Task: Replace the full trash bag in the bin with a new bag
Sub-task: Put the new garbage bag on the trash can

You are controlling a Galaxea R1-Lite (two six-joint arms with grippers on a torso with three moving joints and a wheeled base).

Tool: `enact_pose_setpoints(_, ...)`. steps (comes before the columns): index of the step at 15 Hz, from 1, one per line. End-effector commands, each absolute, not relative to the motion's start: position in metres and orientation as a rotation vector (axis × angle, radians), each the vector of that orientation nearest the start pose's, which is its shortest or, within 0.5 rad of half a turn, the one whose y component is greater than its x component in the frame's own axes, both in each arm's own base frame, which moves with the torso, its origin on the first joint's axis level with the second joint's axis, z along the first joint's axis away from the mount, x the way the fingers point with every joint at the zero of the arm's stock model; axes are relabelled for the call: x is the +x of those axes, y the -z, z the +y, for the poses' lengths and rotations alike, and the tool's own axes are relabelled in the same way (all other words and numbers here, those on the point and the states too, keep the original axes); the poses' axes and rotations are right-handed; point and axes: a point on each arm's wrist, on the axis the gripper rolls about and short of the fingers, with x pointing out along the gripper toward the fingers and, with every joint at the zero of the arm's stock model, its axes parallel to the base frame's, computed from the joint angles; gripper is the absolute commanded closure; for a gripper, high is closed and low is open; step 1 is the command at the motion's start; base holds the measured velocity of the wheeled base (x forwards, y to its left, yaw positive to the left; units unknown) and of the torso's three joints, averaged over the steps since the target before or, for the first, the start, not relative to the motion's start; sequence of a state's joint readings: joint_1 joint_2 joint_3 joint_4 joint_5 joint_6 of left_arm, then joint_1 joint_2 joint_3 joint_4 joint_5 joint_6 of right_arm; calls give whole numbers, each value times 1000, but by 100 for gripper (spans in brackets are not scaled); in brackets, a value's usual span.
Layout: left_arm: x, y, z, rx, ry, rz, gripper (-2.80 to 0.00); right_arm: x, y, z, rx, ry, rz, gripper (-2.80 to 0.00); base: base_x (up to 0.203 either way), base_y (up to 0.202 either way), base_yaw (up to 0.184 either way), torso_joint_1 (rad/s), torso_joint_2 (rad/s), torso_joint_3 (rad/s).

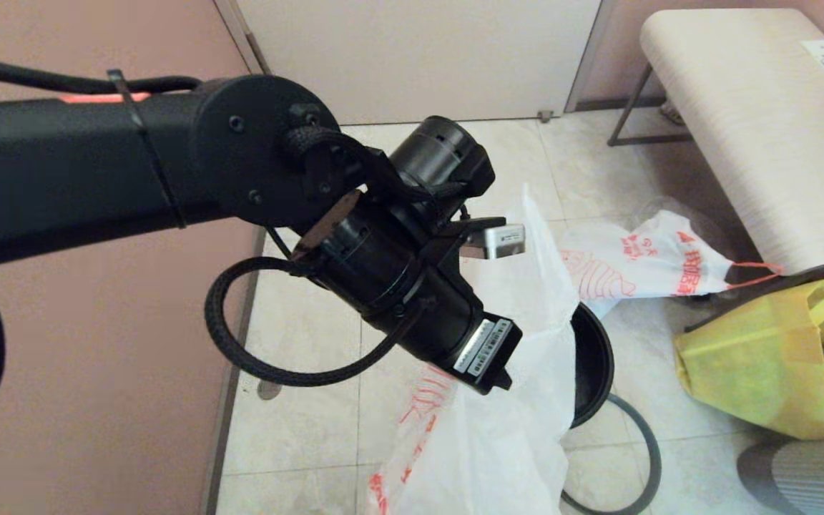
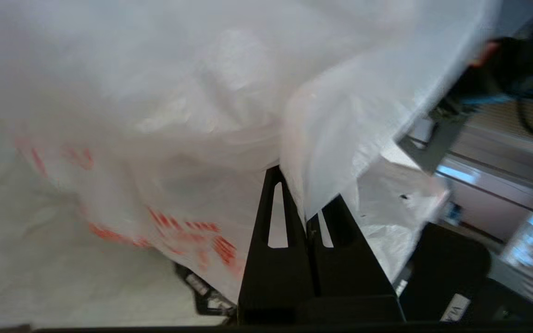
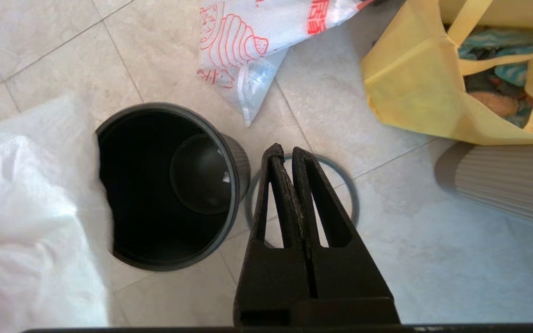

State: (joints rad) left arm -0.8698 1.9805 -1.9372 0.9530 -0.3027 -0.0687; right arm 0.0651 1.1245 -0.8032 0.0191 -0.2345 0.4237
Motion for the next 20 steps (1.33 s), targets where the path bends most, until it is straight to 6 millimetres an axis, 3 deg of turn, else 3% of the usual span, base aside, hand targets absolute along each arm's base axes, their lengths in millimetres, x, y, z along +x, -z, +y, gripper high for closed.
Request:
enact_pose_setpoints(1,226,-248,-278,241,1033,1084,0,167,-248,-8,391,274,318,0,0,0,0,0,0,0)
enact_pose_setpoints(5,237,-233,-277,254,1018,1144,0,198,-240,-33,447,258,310,0,0,0,0,0,0,0)
enact_pose_setpoints(8,268,-200,-290,303,938,1115,0,213,-240,-35,457,221,288,0,0,0,0,0,0,0)
enact_pose_setpoints(10,283,-190,-293,330,827,1056,0,224,-240,-33,461,185,305,0,0,0,0,0,0,0)
enact_pose_setpoints(13,284,-193,-293,317,815,1037,0,254,-222,-13,451,87,407,0,0,0,0,0,0,0)
enact_pose_setpoints(16,291,-194,-294,290,764,987,0,272,-205,28,425,-45,516,0,0,0,0,0,0,0)
enact_pose_setpoints(20,297,-197,-288,251,732,978,0,293,-160,71,373,-118,698,0,0,0,0,0,0,0)
